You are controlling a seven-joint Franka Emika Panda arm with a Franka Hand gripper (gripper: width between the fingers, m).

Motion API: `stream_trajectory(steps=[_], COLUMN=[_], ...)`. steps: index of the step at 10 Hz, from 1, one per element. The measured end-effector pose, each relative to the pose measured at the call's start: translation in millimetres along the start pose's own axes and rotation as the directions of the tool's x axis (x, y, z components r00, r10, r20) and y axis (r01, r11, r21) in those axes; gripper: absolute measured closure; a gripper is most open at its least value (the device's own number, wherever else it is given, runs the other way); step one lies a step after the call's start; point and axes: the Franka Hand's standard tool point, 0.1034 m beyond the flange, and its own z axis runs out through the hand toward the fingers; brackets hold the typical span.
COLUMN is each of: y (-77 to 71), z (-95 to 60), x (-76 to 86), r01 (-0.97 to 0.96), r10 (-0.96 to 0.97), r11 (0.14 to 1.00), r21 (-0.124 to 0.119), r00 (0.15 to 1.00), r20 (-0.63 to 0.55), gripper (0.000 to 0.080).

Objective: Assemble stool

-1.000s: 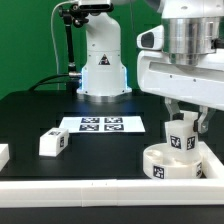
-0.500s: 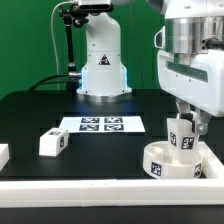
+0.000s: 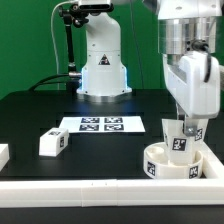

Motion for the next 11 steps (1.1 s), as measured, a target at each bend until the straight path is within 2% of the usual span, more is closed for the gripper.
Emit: stream_trajectory(steps=[5,6,7,8,10,11], y=[-1.0,-1.0,-1.6,-2.6,-4.9,-4.5], z=[-0.2,-0.4,-5.7,-13.5,-27.5,-25.8], x=[1.2,1.0,1.2,0.4,-2.9,-2.8], r01=[-0.094,-0.087,-0.044,-0.021,0.006,0.031], r10=[0.094,0.087,0.044,0.021,-0.006,-0.031], r11=[0.996,0.996,0.999,1.000,1.000,0.999], r21=[0.002,0.002,0.000,0.000,0.009,0.008], r00=[0.996,0.996,0.999,1.000,1.000,0.999], r20=[0.003,0.003,0.006,0.012,0.023,0.021], gripper=[0.0451,0.0239,0.0239,0.0168,0.0155,0.0151])
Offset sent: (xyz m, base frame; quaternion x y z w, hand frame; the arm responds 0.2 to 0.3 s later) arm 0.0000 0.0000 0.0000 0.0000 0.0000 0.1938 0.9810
